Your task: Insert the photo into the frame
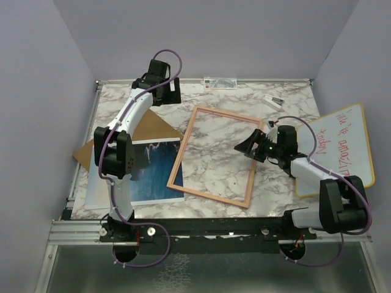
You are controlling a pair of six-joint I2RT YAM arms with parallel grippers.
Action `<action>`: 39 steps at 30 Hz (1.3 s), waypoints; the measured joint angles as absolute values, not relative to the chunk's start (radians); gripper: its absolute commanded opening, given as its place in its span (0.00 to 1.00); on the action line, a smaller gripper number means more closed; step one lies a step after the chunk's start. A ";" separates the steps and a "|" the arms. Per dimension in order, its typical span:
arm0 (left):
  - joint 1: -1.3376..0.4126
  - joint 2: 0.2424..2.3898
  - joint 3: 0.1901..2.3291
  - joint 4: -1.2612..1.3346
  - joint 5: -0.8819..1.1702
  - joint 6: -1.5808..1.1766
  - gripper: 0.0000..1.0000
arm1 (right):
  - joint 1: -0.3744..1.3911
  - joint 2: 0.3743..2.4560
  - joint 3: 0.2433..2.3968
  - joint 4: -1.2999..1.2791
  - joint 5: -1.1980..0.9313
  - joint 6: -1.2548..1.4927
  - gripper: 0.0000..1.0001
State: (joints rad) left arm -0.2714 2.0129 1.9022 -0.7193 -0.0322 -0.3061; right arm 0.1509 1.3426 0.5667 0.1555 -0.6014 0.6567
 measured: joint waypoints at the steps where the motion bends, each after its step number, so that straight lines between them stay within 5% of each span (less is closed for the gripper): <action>1: -0.271 2.010 1.893 -0.717 -0.025 -0.307 0.99 | 0.134 1.337 0.550 0.172 -0.607 0.678 0.81; 10: -0.271 1.971 1.745 -0.677 0.059 -0.329 0.99 | 0.015 1.412 0.489 0.333 -0.660 0.815 0.63; 16: -0.271 1.969 1.580 -0.633 0.111 -0.340 0.87 | 0.013 1.544 0.493 0.502 -0.728 0.888 0.52; 25: -0.289 1.969 1.455 -0.583 0.208 -0.336 0.73 | 0.013 1.608 0.529 0.633 -0.780 0.950 0.01; 39: -0.295 1.969 1.454 -0.502 0.239 -0.379 0.53 | 0.022 1.461 0.398 0.611 -0.861 0.997 0.01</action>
State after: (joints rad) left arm -0.2947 1.9690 1.4544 -0.5022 0.2390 -0.3794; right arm 0.0216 1.4612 0.3981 0.6113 -0.8608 0.9970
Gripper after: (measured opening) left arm 0.542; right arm 0.008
